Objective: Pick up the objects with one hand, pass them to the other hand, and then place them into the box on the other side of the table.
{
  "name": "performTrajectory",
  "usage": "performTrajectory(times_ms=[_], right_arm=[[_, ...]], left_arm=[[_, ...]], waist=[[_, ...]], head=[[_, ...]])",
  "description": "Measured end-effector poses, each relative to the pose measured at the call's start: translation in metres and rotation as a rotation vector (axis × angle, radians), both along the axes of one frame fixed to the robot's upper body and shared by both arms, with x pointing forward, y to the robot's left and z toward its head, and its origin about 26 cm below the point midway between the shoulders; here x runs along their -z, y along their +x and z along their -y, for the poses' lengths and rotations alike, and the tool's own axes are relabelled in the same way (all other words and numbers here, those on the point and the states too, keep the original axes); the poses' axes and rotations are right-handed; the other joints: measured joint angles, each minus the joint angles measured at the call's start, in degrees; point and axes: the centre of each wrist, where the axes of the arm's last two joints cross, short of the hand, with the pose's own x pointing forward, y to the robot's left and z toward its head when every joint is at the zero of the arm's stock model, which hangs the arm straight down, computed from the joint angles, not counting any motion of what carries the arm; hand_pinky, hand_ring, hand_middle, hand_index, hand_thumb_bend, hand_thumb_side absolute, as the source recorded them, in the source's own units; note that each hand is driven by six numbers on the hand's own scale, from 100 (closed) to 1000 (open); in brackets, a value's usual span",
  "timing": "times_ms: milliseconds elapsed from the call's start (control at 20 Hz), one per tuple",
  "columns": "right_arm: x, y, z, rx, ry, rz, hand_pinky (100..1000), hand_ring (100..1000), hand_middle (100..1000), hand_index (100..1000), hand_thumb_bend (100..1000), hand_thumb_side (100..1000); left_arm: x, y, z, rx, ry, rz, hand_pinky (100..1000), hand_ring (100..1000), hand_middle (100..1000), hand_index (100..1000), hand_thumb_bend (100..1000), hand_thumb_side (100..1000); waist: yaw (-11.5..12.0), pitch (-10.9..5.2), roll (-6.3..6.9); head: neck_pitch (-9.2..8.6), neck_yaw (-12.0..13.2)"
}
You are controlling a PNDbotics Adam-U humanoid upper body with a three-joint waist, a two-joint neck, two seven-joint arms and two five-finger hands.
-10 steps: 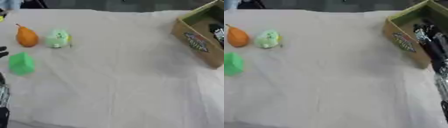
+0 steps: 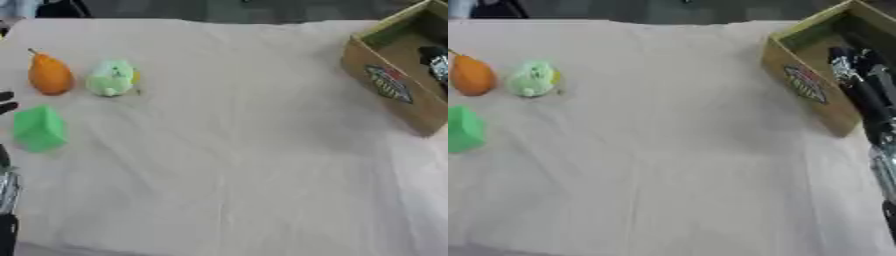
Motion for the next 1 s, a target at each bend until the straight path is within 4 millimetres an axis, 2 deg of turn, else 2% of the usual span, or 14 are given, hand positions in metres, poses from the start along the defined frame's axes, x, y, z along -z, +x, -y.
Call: performTrajectory(times_ms=[200,550,850,1000], right_arm=[[0.002,-0.001,0.001,0.004,-0.002,-0.007,1000,934,852,1000,100,710],[0.003,-0.002,0.002,0.008,-0.009,-0.011,1000,934,852,1000,100,709],[0.002,-0.002,0.003,0.009,-0.012,-0.011,1000,935,852,1000,100,710],[0.003,-0.002,0.003,0.009,-0.013,-0.013,1000,935,852,1000,100,711]], left_arm=[[-0.023,0.006,-0.007,0.036,0.084,0.015,612,588,667,786,380,623],[-0.066,0.007,-0.036,0.065,0.281,-0.019,630,614,695,802,368,614],[-0.093,0.010,-0.068,0.055,0.497,-0.150,663,660,723,819,387,568],[-0.099,0.015,-0.085,0.048,0.610,-0.240,688,695,740,831,426,543]], waist=[[0.0,0.00,0.34],[-0.1,-0.03,1.14],[-0.4,-0.18,1.70],[-0.5,-0.22,1.78]], head=[[0.00,0.0],[0.02,0.0],[0.04,0.5],[0.05,0.5]])
